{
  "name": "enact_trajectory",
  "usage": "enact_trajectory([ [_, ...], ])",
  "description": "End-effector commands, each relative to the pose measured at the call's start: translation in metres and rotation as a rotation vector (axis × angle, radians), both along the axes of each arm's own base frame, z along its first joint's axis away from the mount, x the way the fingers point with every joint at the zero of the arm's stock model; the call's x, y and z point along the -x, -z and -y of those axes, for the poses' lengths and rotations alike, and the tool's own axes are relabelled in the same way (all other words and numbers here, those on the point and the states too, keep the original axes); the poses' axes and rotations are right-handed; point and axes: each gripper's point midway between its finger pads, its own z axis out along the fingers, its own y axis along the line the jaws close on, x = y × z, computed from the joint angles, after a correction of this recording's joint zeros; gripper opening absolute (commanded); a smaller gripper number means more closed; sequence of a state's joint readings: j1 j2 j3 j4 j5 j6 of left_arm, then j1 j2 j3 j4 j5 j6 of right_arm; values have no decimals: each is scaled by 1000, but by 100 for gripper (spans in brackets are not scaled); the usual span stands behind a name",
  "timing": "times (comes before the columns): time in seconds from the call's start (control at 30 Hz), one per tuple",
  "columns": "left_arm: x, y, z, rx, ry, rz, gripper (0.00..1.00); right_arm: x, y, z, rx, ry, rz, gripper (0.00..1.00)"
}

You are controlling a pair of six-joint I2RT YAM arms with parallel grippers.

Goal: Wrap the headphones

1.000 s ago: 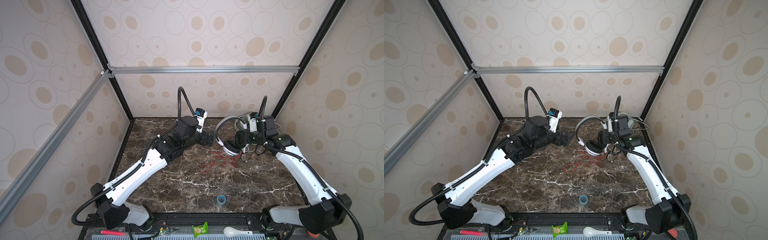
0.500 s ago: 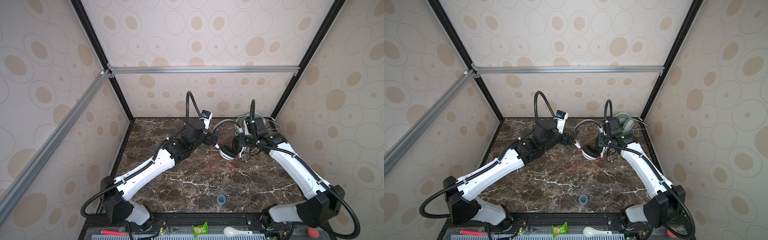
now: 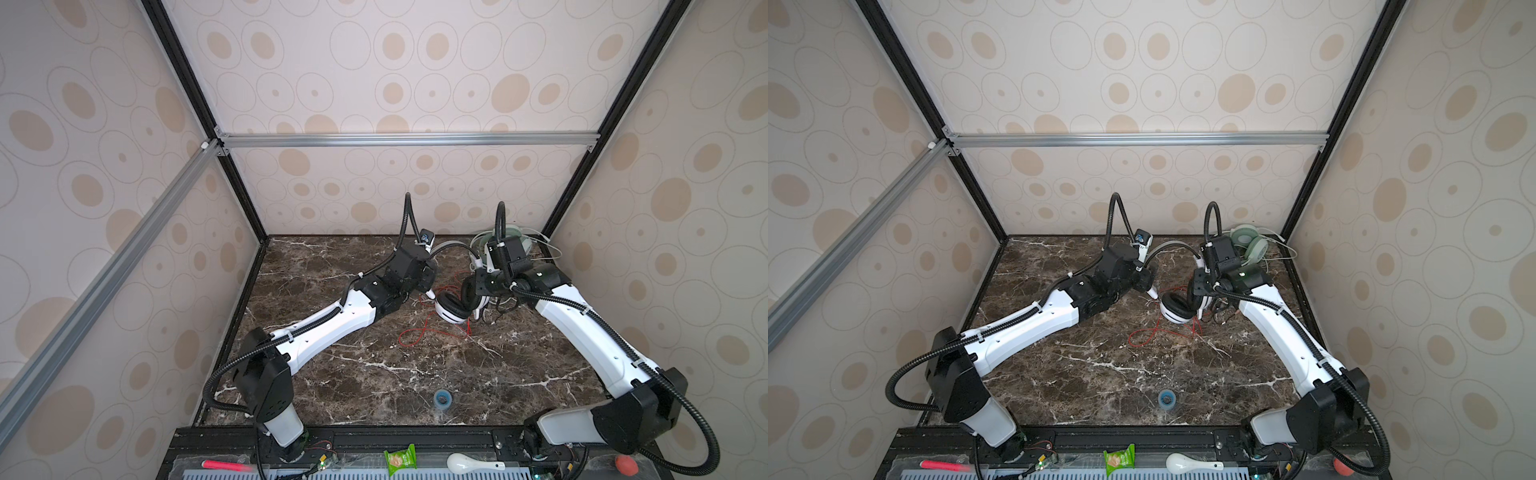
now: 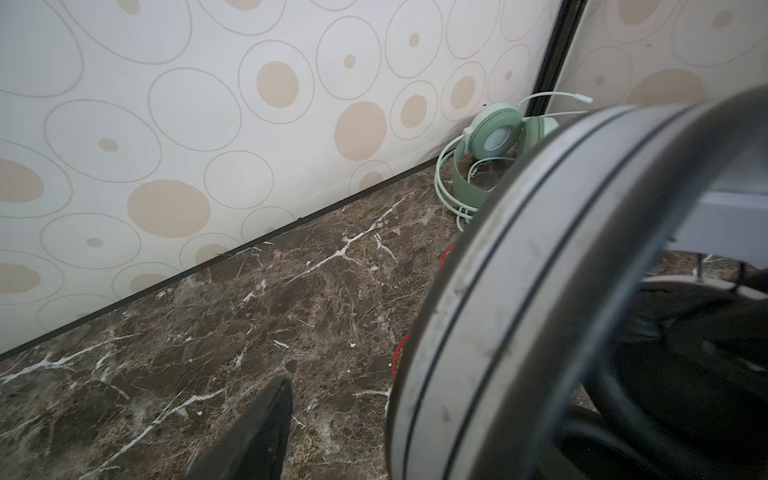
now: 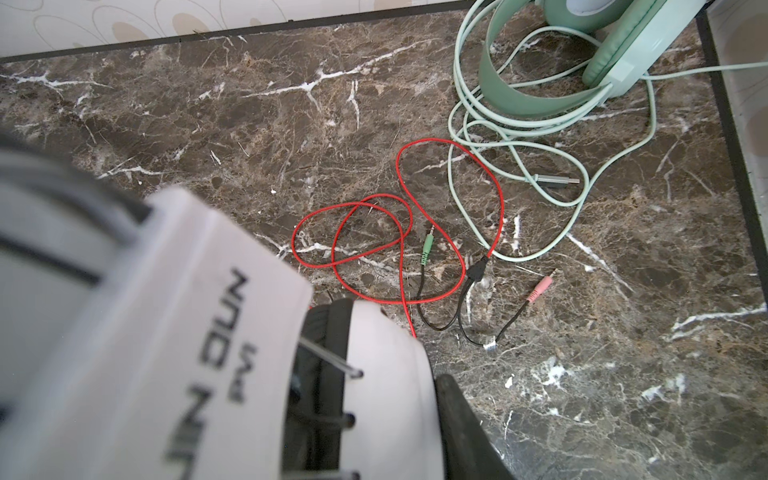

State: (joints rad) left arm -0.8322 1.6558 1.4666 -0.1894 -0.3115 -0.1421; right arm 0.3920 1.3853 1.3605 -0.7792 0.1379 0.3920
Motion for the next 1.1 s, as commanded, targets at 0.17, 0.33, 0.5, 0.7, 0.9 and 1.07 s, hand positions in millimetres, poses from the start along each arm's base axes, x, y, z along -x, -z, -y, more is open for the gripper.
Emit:
enact_trajectory([
  [0.17,-7,-45,-6,-11,-31,112,64,-3,-4,-9,-2,5,8,0],
  [0.33,-5,-45,-6,-6,-24,112,50,-3,-3,-13,-5,-2,3,0],
  [0.5,-5,-40,-5,-15,-21,104,30,-3,-4,-20,-1,-22,8,0],
  [0.7,-2,-44,-11,-17,-29,106,6,-2,-9,-29,-28,-61,20,6],
  [0.9,3,-50,-36,11,-94,78,0,3,-28,-49,-110,-189,104,45],
  [1.07,5,-64,-72,9,-162,52,0,20,-51,-65,-175,-347,217,73],
])
